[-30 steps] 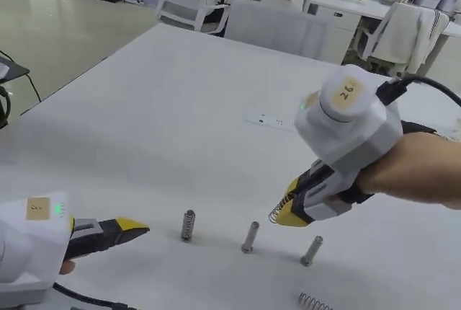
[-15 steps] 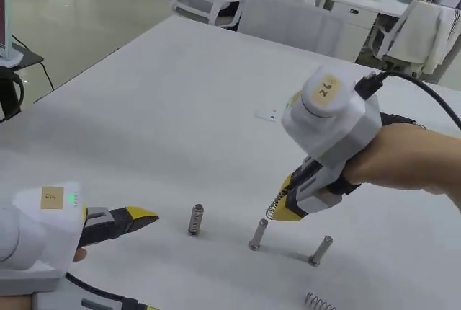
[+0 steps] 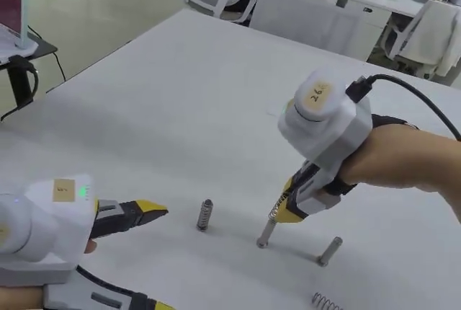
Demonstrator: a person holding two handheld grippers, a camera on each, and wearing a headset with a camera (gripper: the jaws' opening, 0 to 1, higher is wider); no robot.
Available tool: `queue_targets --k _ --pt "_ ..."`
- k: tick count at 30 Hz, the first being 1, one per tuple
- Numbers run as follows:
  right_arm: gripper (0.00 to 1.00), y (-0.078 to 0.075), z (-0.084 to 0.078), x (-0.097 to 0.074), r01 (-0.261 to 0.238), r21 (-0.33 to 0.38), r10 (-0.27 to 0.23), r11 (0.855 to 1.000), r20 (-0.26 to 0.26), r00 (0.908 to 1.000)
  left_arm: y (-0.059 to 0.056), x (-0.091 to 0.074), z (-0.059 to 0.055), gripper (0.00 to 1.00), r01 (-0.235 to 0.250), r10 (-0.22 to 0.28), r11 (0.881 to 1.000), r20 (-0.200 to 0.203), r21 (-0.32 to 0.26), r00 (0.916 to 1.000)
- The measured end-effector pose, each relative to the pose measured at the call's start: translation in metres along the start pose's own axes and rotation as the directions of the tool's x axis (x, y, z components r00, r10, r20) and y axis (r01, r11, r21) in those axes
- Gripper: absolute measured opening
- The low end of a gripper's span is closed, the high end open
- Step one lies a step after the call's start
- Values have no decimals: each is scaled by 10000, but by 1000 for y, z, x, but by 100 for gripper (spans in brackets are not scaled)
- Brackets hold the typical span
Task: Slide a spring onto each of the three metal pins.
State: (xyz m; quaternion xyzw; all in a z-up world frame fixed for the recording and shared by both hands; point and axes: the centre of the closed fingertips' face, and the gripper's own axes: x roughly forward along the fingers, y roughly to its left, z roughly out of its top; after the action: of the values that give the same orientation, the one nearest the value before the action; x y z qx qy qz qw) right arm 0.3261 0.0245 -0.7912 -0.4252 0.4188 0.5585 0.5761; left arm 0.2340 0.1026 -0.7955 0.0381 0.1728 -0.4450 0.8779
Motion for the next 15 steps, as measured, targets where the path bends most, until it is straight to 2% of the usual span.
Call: queue_targets --k 6,15 --pt "9 0 -1 5 -93 55 94 9999 -107 9999 0 0 0 85 16 -16 10000 23 -9 10000" --pt "9 2 -6 21 -191 122 196 9997 -359 9992 -1 0 -1 84 86 -86 10000 -11 -6 10000"
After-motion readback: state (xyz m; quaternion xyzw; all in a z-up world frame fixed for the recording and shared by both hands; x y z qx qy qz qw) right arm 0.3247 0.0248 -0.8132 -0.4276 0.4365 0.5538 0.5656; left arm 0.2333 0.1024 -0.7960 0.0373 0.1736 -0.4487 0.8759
